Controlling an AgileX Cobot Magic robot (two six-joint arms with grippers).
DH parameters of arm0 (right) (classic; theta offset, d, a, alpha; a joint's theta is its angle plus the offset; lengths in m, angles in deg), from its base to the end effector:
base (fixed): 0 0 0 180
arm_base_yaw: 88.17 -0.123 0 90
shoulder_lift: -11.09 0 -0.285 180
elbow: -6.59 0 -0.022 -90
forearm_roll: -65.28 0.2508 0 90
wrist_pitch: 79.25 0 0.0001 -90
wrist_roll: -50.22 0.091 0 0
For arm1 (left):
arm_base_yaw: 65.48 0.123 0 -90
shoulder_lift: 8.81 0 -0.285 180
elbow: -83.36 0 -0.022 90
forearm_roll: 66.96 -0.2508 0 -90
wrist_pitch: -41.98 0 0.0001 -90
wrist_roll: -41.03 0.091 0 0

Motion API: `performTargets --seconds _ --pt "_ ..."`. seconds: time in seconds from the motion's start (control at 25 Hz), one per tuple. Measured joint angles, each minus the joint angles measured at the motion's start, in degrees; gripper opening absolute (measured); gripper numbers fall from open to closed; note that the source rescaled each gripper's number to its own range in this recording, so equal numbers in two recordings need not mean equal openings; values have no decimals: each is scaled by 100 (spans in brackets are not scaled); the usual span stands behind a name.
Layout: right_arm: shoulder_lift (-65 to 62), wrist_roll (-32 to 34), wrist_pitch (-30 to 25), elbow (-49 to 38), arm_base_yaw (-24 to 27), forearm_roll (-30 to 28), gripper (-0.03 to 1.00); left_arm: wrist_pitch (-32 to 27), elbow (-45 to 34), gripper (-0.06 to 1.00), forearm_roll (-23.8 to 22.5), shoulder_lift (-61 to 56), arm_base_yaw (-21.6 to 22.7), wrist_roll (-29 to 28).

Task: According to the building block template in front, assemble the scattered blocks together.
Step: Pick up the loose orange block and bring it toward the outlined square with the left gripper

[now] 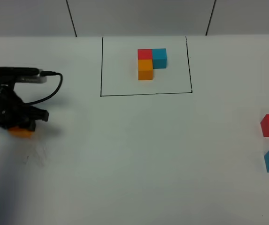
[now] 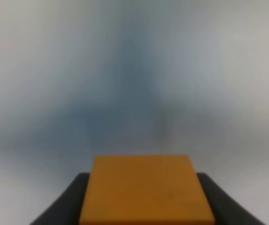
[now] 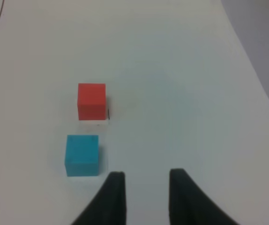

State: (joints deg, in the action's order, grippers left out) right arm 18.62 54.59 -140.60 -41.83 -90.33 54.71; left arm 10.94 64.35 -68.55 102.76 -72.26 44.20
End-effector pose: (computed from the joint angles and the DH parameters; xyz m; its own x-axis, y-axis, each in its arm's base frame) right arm -0.0064 -0.0149 0.2783 -0.4532 -0.0299 -0.8909 0.1004 0.9914 -0.0843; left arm 0.3360 -0.0386 0.1552 -0.9304 0.1902 -0.3134 0.1877 0.9815 0.0385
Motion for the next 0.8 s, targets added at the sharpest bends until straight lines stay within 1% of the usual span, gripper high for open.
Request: performTargets --seconds 0.08,0.12,0.2,0.28,0.32,0.4,0.48,0.6,0.8 --pt "0 0 0 0 0 0 0 -281 444 0 75 -56 -386 861" --pt "0 0 0 0 0 0 0 -467 610 0 160 -67 -624 1422" --pt "0 0 0 0 0 0 0 -877 904 0 428 -86 -1075 2654" --pt "0 0 0 0 0 0 0 -1248 1056 0 760 -89 -1563 3733" --pt "0 0 0 0 0 0 0 -1335 1088 0 937 -89 -1796 4214" --pt "0 0 0 0 0 0 0 -1385 1104 0 1170 -89 -2193 4806" --pt "0 0 0 0 0 0 0 -1305 1116 0 1260 -46 -2572 5045" --pt "0 0 0 0 0 0 0 -1214 1116 0 1238 150 -2973 5201" --pt "0 0 0 0 0 0 0 -983 1116 0 1184 551 -3369 5258"
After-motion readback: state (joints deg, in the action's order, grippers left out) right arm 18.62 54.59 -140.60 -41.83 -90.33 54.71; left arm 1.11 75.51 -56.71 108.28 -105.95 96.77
